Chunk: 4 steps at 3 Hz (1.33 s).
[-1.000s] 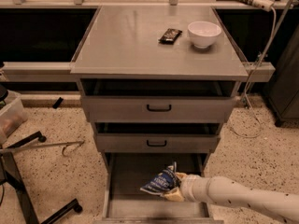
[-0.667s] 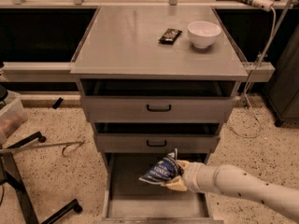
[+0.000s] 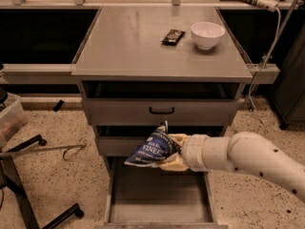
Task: Pick blue chip bag from bottom drawer and place on counter
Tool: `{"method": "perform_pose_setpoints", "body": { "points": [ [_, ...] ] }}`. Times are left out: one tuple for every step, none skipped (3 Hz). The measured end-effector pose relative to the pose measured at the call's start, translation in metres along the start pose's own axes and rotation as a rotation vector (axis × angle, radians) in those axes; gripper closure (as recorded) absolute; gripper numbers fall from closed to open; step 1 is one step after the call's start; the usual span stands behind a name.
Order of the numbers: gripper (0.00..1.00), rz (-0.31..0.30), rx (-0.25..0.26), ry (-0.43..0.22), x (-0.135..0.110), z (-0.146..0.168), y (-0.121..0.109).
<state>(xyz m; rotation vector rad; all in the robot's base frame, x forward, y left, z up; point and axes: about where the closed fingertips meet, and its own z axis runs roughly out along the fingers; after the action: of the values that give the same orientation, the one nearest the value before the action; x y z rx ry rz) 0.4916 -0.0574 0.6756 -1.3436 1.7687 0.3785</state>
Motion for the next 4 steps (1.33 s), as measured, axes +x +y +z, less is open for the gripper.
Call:
{"method": "perform_pose_setpoints", "body": {
  "points": [
    [1.0, -0.079, 0.015, -0.067, -0.08, -0.032, -0.003],
    [1.0, -0.079, 0.015, -0.067, -0.08, -0.032, -0.003],
    [1.0, -0.146, 0.041, -0.095, -0.109, -0.039, -0.023],
    [1.0, -0.265, 0.064, -0.16, -0.179, -0.05, -0.06]
  ]
}}
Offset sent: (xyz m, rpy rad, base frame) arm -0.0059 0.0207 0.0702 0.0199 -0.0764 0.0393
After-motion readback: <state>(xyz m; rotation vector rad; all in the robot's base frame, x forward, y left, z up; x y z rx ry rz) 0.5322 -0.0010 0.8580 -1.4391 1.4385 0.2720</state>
